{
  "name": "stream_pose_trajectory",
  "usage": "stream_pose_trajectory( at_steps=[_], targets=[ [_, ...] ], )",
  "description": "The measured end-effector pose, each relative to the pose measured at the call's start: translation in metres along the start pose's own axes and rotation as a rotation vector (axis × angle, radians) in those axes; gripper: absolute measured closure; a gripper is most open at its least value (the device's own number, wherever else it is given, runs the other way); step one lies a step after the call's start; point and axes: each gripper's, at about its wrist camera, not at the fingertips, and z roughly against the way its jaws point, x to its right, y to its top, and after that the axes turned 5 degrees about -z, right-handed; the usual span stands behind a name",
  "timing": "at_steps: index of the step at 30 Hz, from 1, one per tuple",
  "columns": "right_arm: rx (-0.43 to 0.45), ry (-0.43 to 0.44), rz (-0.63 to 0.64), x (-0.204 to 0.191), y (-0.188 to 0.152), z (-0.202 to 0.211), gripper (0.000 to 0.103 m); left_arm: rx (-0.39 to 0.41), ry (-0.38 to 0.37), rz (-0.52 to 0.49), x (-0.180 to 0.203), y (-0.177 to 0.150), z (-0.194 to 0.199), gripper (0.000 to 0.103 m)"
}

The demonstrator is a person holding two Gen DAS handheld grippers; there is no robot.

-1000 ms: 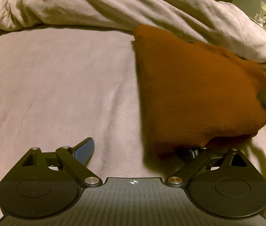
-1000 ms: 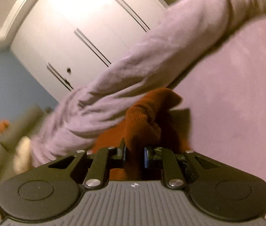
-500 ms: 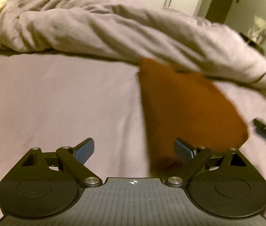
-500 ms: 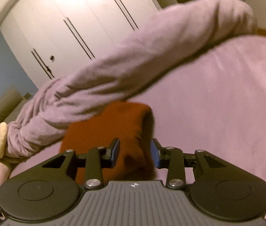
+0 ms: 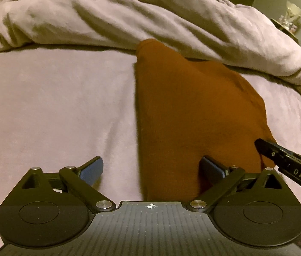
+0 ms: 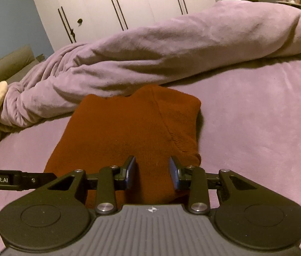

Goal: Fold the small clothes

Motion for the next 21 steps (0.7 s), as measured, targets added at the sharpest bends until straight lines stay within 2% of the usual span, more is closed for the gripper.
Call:
stream_pose_trajectory(
  at_steps=[6,14,18,19,21],
  targets=[
    [0.025,0.002,0.051,0.0,-0.01,-0.002,0.071,0.033,0.01,-0.046,-0.001,-0.007,-0.006,0.0],
    [-0.005,0.009,0.067,-0.001,-0.004,0.001,0.07,0.027,-0.002,-0.029,-0.007,-0.009,-0.008,0.0],
    [-0.03,0.013,0.051,-0.003,0.004,0.007,0.067,0.009,-0.043,0.027,-0.017,-0.006,0.001,0.0],
    [-0.04,0.028,0.03,-0.001,0.008,0.01,0.066,0.005,-0.059,0.039,-0.021,-0.006,0.004,0.0],
    [-0.052,0.078,-0.042,0.009,0.017,0.017,0.051,0.013,-0.093,0.075,-0.032,-0.002,0.011,0.0]
  ],
)
